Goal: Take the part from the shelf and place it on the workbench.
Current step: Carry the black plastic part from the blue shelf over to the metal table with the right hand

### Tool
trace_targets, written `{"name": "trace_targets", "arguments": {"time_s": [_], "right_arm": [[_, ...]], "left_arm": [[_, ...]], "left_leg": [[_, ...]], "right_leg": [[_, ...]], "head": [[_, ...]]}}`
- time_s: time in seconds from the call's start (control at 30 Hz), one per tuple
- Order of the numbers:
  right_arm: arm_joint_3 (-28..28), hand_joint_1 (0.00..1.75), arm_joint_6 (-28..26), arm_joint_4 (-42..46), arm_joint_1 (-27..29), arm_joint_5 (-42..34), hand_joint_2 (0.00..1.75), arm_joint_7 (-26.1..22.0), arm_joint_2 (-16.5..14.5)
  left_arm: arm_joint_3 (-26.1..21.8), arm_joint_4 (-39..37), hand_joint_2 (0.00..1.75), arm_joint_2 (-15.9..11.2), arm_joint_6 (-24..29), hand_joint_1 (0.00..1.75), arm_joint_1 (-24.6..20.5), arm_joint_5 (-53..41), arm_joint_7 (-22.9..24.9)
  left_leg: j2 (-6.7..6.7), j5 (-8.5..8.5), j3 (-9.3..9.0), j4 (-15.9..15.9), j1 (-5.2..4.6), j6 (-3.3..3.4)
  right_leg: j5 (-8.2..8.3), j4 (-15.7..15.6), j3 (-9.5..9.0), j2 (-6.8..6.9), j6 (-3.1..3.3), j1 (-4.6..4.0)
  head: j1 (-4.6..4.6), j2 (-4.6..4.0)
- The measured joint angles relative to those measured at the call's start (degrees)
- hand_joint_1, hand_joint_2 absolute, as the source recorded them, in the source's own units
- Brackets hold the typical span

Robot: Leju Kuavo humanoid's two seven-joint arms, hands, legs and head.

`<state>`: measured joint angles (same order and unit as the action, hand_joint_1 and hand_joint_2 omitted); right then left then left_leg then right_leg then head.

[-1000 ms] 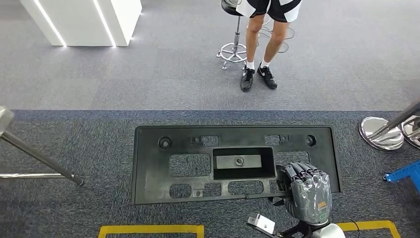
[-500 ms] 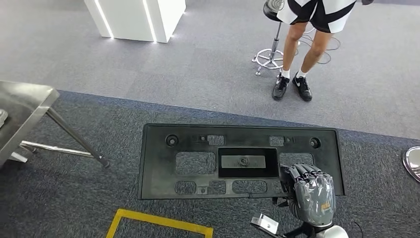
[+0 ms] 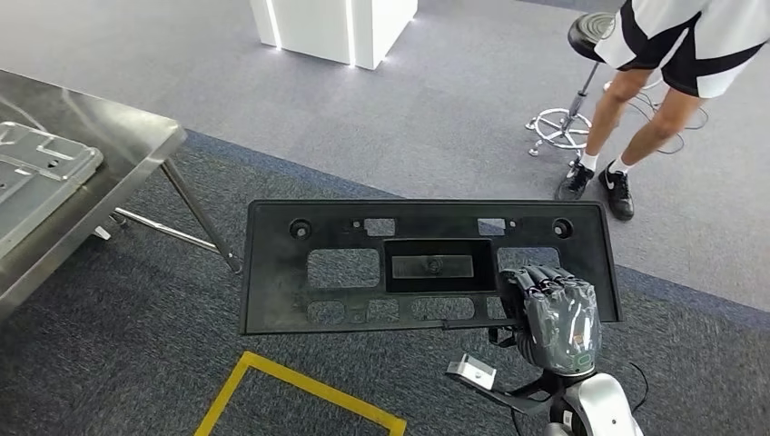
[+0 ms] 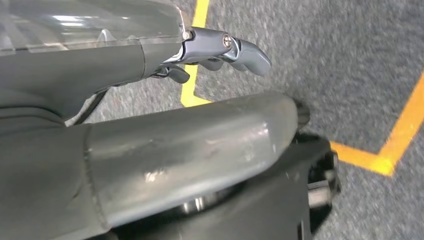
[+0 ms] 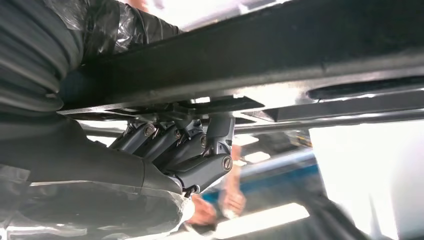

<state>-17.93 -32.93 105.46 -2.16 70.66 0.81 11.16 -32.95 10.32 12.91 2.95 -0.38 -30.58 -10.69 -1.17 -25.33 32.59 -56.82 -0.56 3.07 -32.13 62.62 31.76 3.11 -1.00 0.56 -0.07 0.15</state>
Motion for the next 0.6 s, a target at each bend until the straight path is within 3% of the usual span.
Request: {"name": "trace_targets", "arguments": {"time_s": [0.07, 0.1, 0.13, 0.17, 0.2, 0.27, 0.33, 0.4, 0.43, 0.5, 0.53, 0.6], "right_arm": [[-2.09, 1.75, 0.95, -1.26, -2.01, 1.19, 1.75, 1.10, -1.24], [-3.09, 1.75, 1.30, -2.05, -2.85, 1.70, 1.75, 1.60, -1.91], [-4.10, 1.75, 1.60, -2.93, -3.69, 2.27, 1.75, 2.11, -2.70], [-5.05, 1.75, 1.83, -3.76, -4.48, 2.88, 1.75, 2.56, -3.50], [-5.90, 1.75, 1.98, -4.49, -5.22, 3.52, 1.75, 2.97, -4.25], [-7.50, 1.75, 2.08, -5.68, -6.41, 4.83, 1.75, 3.86, -5.56], [-8.74, 1.75, 1.97, -6.39, -6.93, 5.59, 1.75, 4.58, -6.50], [-9.43, 1.75, 1.86, -6.67, -7.09, 5.85, 1.75, 5.00, -6.97], [-9.60, 1.75, 1.84, -6.72, -7.17, 5.89, 1.75, 5.11, -7.06], [-9.70, 1.75, 1.79, -6.71, -7.28, 5.91, 1.75, 5.26, -7.24], [-9.70, 1.75, 1.77, -6.71, -7.30, 5.89, 1.75, 5.30, -7.30], [-9.70, 1.75, 1.71, -6.74, -7.30, 5.82, 1.75, 5.34, -7.33]], "left_arm": [[0.10, 0.00, 0.00, -0.23, -0.23, 0.00, -0.16, -0.55, 0.51], [0.15, 0.00, 0.00, -0.30, -0.27, 0.00, -0.19, -0.67, 0.58], [0.20, 0.00, 0.00, -0.38, -0.29, 0.00, -0.19, -0.86, 0.58], [0.28, 0.00, 0.00, -0.47, -0.31, 0.00, -0.16, -1.11, 0.58], [0.38, 0.00, 0.00, -0.57, -0.33, 0.00, -0.11, -1.35, 0.55], [0.56, 0.04, 0.00, -0.75, -0.33, 0.00, -0.04, -1.35, 0.16], [0.59, 0.19, 0.00, -0.84, -0.24, 0.00, 0.05, -0.57, -0.69], [0.56, 0.32, 0.00, -0.84, -0.32, 0.00, 0.35, 0.34, -1.59], [0.55, 0.37, 0.00, -0.84, -0.45, 0.00, 0.52, 0.69, -1.92], [0.54, 0.43, 0.00, -0.86, -0.75, 0.00, 0.65, 0.95, -2.24], [0.54, 0.48, 0.00, -0.86, -0.86, 0.00, 0.64, 0.99, -2.30], [0.54, 0.53, 0.00, -0.87, -0.95, 0.00, 0.60, 0.99, -2.38]], "left_leg": [[1.42, 0.17, -0.07, 0.12, 0.04, 0.21], [2.21, 0.16, -0.06, 0.07, 0.06, 0.21], [3.17, 0.11, -0.08, -0.04, 0.11, 0.15], [4.16, 0.02, -0.11, -0.25, 0.21, 0.03], [5.16, -0.15, -0.14, -0.59, 0.36, -0.20], [7.02, -0.73, 0.19, -1.68, 0.63, -0.88], [8.61, -1.00, 0.97, -2.45, 0.81, -1.63], [10.00, -0.90, 1.62, -2.49, 1.06, -2.29], [9.61, -1.11, 1.86, -2.79, 1.10, -2.54], [6.23, -3.09, 3.51, -6.10, 0.97, -3.01], [3.91, -4.83, 5.18, -9.50, 0.90, -3.20], [1.72, -7.79, 9.07, -16.86, 0.99, -3.43]], "right_leg": [[-3.33, 7.29, 3.78, -2.66, -0.07, 0.18], [-4.25, 10.47, 5.59, -2.92, -0.15, 0.24], [-3.87, 11.84, 6.64, -2.99, -0.25, 0.36], [-2.39, 11.12, 6.69, -3.07, -0.35, 0.51], [0.01, 8.24, 5.70, -3.41, -0.46, 0.73], [3.67, 1.16, 2.90, -5.92, -0.69, 1.27], [4.17, -1.99, 1.73, -7.88, -0.58, 1.39], [4.00, -2.20, 1.73, -6.98, 0.07, 1.23], [4.03, -2.39, 1.56, -6.23, 0.50, 1.21], [4.12, -2.88, 1.17, -4.62, 1.25, 1.16], [4.06, -2.96, 1.05, -3.80, 1.49, 0.95], [3.85, -2.97, 0.98, -2.00, 1.77, 0.56]], "head": [[0.03, 0.00], [0.03, 0.00], [0.03, 0.00], [0.03, 0.00], [0.03, 0.00], [0.03, 0.00], [0.00, 0.00], [-0.03, 0.00], [-0.01, 0.00], [-0.08, 0.00], [-0.10, 0.00], [-0.13, 0.00]]}}
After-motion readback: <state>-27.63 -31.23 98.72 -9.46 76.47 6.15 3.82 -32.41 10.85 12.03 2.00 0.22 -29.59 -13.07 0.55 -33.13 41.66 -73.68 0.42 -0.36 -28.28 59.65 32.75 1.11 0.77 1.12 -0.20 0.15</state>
